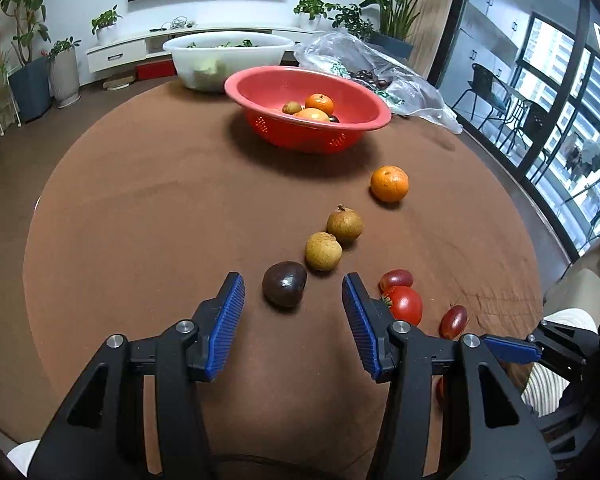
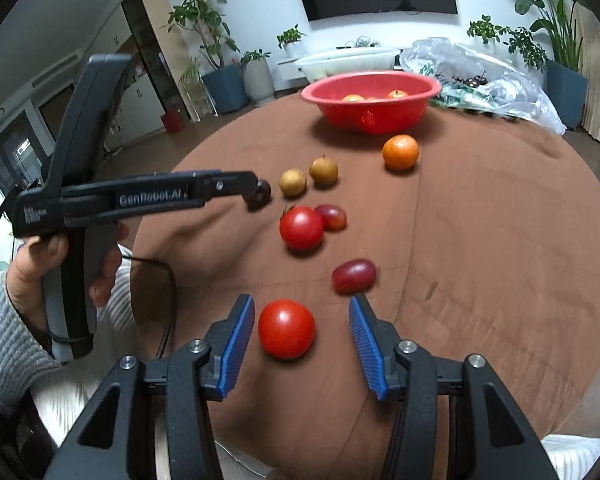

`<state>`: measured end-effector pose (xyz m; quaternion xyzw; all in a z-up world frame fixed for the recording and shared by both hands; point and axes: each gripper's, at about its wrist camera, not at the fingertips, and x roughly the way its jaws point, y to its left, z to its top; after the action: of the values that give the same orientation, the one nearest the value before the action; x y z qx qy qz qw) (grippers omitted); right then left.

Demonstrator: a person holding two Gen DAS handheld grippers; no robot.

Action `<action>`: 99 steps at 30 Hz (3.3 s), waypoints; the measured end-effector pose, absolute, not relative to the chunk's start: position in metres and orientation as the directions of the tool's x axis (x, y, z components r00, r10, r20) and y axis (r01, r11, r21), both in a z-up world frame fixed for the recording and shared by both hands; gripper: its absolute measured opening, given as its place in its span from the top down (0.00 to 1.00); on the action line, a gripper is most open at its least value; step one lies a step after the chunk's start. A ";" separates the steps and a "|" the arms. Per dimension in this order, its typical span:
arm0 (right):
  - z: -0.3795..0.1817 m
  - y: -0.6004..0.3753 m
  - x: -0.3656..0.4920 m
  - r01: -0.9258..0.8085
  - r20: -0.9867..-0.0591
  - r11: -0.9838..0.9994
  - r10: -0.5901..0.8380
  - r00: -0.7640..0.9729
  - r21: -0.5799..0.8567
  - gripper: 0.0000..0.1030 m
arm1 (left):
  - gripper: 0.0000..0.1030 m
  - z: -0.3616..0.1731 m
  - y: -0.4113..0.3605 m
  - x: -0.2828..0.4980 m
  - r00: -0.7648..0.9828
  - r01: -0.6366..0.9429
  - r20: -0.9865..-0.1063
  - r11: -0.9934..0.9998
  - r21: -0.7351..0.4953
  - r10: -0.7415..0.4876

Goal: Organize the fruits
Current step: 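Move both open tools back toward the loose fruit on the table, then grasp a red tomato with the right tool while the left tool grasps a dark plum, then release the tomato into the red bowl with right tool while left releases the plum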

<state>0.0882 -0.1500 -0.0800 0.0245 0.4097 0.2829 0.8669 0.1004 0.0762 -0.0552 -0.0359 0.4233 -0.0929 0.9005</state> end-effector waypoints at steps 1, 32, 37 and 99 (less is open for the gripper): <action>-0.081 -0.150 0.087 -0.471 -0.698 0.838 0.510 0.502 0.274 0.49 | 0.53 -0.057 0.075 0.100 0.623 0.138 -0.757 0.980 -0.140 -0.196; -0.084 -0.128 0.073 -0.518 -0.733 0.838 0.460 0.501 0.172 0.68 | 0.67 -0.078 0.071 0.128 0.588 0.150 -0.785 0.980 -0.133 -0.196; -0.084 -0.130 0.073 -0.514 -0.732 0.837 0.468 0.496 0.186 0.68 | 0.75 -0.081 0.071 0.131 0.588 0.146 -0.787 0.982 -0.122 -0.186; -0.015 -0.180 0.254 -0.378 -0.553 0.826 0.561 0.616 0.417 0.68 | 0.76 -0.009 0.077 0.229 0.655 0.190 -0.699 0.958 -0.215 -0.287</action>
<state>0.2542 -0.1796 -0.0148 0.1308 0.3499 0.2641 0.8892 0.2287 0.0768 -0.0094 -0.0613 0.3938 -0.1313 0.9077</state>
